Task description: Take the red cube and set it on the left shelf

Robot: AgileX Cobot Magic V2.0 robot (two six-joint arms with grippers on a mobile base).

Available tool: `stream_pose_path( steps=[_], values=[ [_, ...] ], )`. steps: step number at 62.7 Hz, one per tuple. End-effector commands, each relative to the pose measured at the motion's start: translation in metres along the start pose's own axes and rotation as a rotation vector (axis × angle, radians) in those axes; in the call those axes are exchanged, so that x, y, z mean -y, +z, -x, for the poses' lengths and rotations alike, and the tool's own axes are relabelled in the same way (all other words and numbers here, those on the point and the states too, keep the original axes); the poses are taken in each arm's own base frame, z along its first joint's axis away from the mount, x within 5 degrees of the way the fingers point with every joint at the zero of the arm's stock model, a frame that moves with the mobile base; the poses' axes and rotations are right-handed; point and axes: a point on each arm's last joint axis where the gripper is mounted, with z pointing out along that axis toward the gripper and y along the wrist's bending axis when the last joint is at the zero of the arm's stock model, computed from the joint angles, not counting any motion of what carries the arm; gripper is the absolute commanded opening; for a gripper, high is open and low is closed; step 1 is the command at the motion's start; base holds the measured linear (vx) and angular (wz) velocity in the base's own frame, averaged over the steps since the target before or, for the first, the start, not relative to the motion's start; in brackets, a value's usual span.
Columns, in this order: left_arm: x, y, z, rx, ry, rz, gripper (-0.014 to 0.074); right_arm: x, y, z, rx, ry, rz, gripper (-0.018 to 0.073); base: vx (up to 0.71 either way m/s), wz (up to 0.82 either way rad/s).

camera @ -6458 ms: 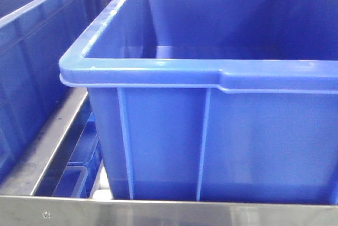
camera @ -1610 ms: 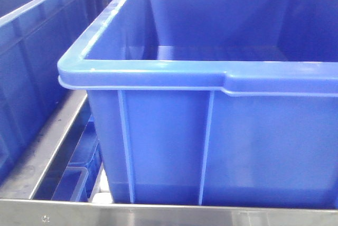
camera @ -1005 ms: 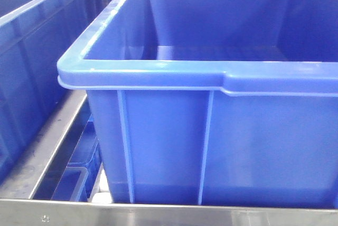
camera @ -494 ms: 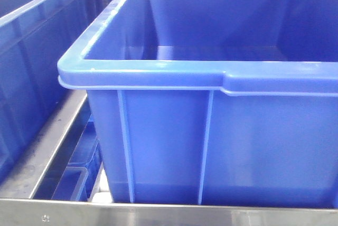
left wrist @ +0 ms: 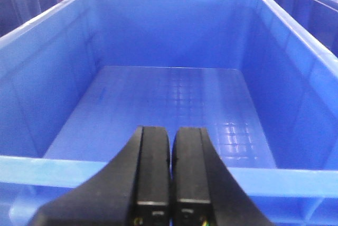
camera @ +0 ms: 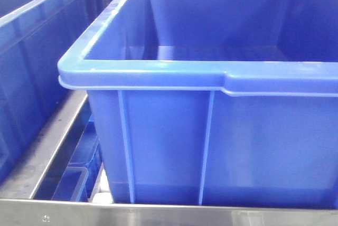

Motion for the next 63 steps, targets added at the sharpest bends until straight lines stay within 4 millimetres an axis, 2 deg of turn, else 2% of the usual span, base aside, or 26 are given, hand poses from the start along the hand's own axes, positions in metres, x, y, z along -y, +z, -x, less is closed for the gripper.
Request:
stream_pose_path(
  steps=[1, 63],
  values=[
    [-0.0003, -0.0002, -0.0011, 0.057, -0.013, 0.002, 0.0090, -0.0024, -0.0031, 0.0180, 0.141, -0.016, 0.012, 0.0057, 0.00, 0.00],
    [-0.0003, -0.0002, -0.0011, 0.057, -0.013, 0.002, 0.0090, -0.0024, -0.0031, 0.0184, 0.145, -0.017, 0.012, 0.0057, 0.00, 0.00]
  ],
)
